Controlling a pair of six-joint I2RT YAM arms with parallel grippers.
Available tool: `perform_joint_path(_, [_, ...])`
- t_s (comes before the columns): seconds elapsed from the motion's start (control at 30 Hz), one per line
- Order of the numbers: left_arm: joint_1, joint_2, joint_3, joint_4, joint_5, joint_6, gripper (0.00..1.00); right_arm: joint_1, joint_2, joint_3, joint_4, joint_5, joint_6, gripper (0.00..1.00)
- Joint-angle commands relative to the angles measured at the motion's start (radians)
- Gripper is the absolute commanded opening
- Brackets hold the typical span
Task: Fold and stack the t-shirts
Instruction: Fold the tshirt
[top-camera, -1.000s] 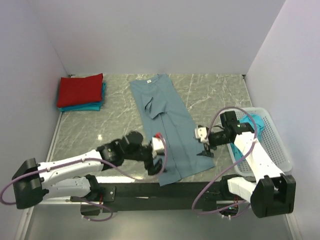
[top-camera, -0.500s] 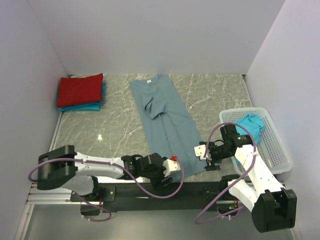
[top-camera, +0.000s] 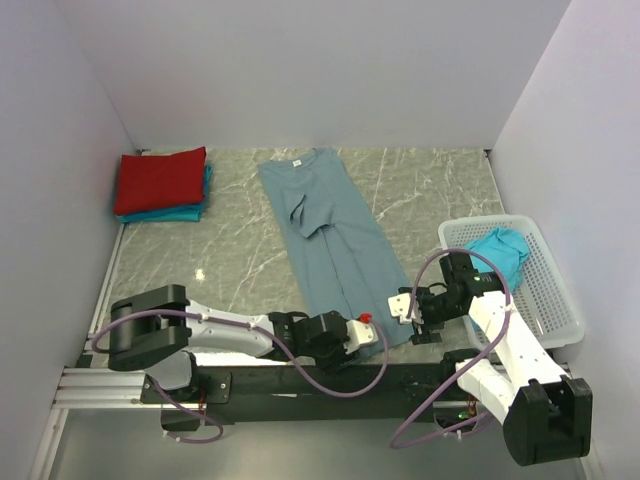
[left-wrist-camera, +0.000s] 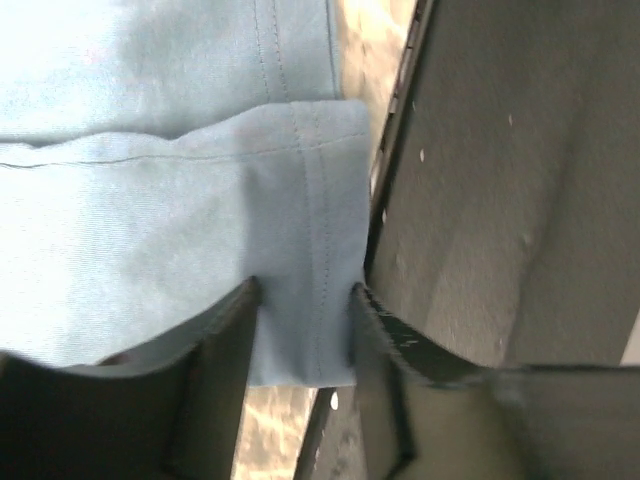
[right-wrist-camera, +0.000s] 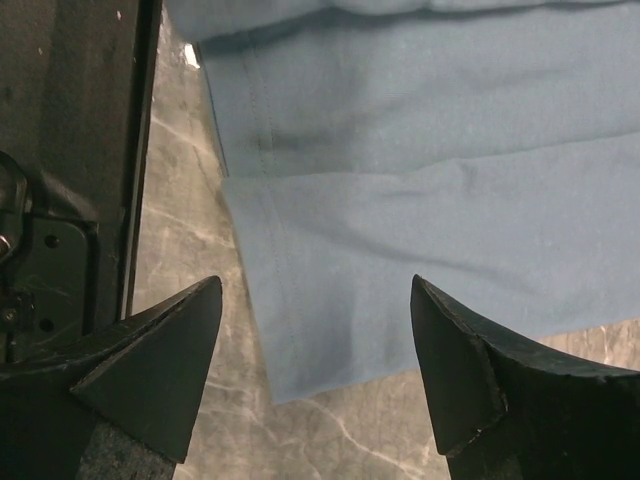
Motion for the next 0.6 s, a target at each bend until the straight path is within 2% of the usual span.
perform_joint_path(0.0, [-0.022, 0.066, 0.049, -0.077, -0.023, -0.036, 0.44, -0.003, -0.027, -0.003, -0.006, 0.028, -0.017, 0.82])
perform_joint_path(0.2, [-0.047, 0.127, 0.085, -0.116, -0.097, -0.102, 0.36, -0.008, -0.033, -0.009, -0.005, 0.083, -0.013, 0.76])
perform_joint_path(0.3, [-0.047, 0.12, 0.086, -0.133, -0.105, -0.145, 0.28, -0.017, -0.025, -0.009, -0.005, 0.114, -0.039, 0.75])
perform_joint_path(0.33, [-0.048, 0.108, 0.085, -0.139, -0.108, -0.157, 0.21, -0.018, -0.021, -0.009, -0.005, 0.123, -0.046, 0.74])
perform_joint_path(0.43, [-0.047, 0.074, 0.08, -0.156, -0.114, -0.209, 0.11, -0.02, 0.012, -0.009, 0.0, 0.165, -0.08, 0.72])
perform_joint_path(0.57, [-0.05, 0.042, 0.06, -0.16, -0.106, -0.261, 0.14, -0.02, 0.09, 0.01, -0.034, 0.183, -0.147, 0.7])
